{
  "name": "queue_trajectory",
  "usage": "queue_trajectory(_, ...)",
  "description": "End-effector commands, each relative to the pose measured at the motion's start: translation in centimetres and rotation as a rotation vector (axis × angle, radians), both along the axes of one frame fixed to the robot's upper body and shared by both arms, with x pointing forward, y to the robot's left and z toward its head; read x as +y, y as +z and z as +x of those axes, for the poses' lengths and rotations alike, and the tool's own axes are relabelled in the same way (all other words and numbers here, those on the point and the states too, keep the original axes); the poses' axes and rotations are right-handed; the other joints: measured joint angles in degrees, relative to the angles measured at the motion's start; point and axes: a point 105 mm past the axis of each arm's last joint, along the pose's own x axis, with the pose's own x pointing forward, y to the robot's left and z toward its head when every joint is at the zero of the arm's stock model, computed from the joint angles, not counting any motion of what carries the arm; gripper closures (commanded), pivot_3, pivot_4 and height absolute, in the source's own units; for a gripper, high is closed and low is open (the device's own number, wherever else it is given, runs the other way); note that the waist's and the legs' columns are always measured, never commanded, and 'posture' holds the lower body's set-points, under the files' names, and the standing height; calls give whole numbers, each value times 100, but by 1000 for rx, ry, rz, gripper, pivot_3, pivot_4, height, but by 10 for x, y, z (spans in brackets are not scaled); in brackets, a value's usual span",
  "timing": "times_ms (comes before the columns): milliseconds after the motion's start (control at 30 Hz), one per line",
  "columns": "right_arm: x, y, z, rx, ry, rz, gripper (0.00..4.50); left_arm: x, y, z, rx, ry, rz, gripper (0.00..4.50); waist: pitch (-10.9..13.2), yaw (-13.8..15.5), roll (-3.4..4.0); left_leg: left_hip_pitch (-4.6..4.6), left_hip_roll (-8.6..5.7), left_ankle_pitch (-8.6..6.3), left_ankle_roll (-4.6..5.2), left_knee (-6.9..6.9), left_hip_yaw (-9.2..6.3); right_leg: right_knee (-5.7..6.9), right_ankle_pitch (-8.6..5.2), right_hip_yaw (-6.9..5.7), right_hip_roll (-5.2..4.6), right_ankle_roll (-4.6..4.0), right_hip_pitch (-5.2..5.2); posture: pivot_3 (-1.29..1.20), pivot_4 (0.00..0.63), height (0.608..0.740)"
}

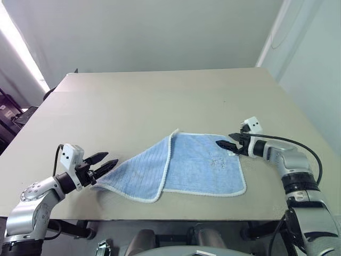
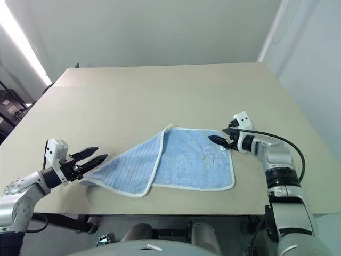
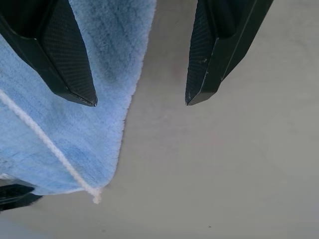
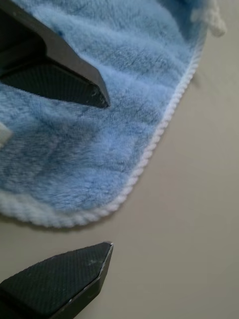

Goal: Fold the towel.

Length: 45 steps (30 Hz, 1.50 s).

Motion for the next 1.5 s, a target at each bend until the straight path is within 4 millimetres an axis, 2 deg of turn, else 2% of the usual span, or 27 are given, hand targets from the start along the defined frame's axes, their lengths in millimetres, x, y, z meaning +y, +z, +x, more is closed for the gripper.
queue_trajectory(33, 5, -3, 9, -1, 6, -35, 31, -1, 10, 0, -50, -3, 28, 1528, -7, -18, -12, 2, 2, 0, 0, 1, 4, 0, 3, 4, 3, -2, 0, 0, 0, 740)
queue_trajectory(167, 11, -7, 9, 19, 62, -51, 31, 2, 9, -5, -50, 16, 38, 1528, -11, -90, -19, 6, 19, 0, 0, 12, 15, -2, 12, 15, 15, -12, 3, 0, 0, 740)
queue_trajectory(233, 13, -7, 6, 20, 95, -50, 414, 3, 9, -6, -51, 18, 42, 1528, -12, -96, -20, 6, 25, 0, 0, 15, 16, -2, 14, 21, 25, -12, 4, 0, 0, 740)
queue_trajectory(300, 11, -7, 4, 22, 110, -60, 977, 3, 11, -7, -55, 22, 37, 1528, -12, -98, -20, 7, 34, 0, 0, 13, 17, -1, 14, 22, 34, -12, 3, 0, 0, 740)
queue_trajectory(433, 9, -8, 5, 28, 109, -72, 2426, 5, 11, -6, -59, 30, 40, 1528, -12, -102, -20, 7, 49, -1, 1, 2, 19, -2, 18, 22, 48, -12, -2, 0, 0, 740)
queue_trajectory(600, 14, -14, 7, 29, 134, -114, 4270, 4, 13, -4, -64, 20, 48, 1528, -12, -113, -21, 9, 58, -1, 2, 1, 23, -2, 22, 23, 55, -21, -6, 0, 0, 740)
queue_trajectory(633, 16, -14, 7, 26, 143, -120, 4483, 3, 14, -3, -65, 17, 47, 1528, -13, -113, -22, 10, 60, -1, 2, 3, 25, -2, 24, 24, 55, -25, -5, 0, 0, 740)
queue_trajectory(733, 20, -14, 8, 13, 154, -118, 4483, -1, 17, -3, -68, -12, 56, 1528, -13, -115, -22, 11, 63, -1, 1, 9, 26, -2, 29, 24, 58, -33, -4, 0, 0, 740)
queue_trajectory(833, 22, -16, 8, 13, 153, -120, 4483, -17, 27, -1, -72, -50, 17, 1528, -13, -125, -23, 12, 67, -1, 1, 10, 29, -2, 30, 26, 62, -36, -4, 0, 0, 740)
queue_trajectory(900, 23, -17, 7, 14, 148, -115, 4483, -36, 28, -4, -71, -114, 14, 1528, -14, -132, -24, 13, 70, -1, 1, 10, 33, -2, 31, 30, 64, -35, -4, 0, 0, 740)
queue_trajectory(967, 22, -18, 8, 15, 129, -116, 4483, -60, 24, -10, -60, -196, 33, 1528, -14, -133, -24, 17, 71, -1, 1, 8, 43, -2, 32, 41, 64, -36, -4, 0, 0, 740)
queue_trajectory(1067, 21, -19, 10, 15, 101, -125, 4483, -77, 18, -16, -37, -258, 46, 1528, -15, -145, -27, 24, 71, -1, 1, 8, 63, -2, 35, 60, 67, -42, -3, 0, 0, 740)
queue_trajectory(1133, 19, -19, 11, 13, 87, -126, 4483, -87, 6, -24, -16, -326, 106, 1528, -15, -142, -27, 30, 75, -1, 2, 9, 73, -2, 38, 70, 73, -47, -3, 0, 0, 740)
queue_trajectory(1300, 15, -20, 12, 11, 63, -138, 4483, -94, -23, -35, 11, -452, 311, 1528, -15, -136, -28, 40, 87, -1, 2, 11, 75, -4, 32, 141, 148, -61, -1, 0, 0, 740)
queue_trajectory(1500, 12, -20, 11, 8, 52, -143, 4483, -102, -24, -39, -8, -526, 325, 1528, -14, -141, -30, 44, 86, -1, 2, 9, 90, -7, 32, 174, 155, -61, -2, 0, 0, 740)
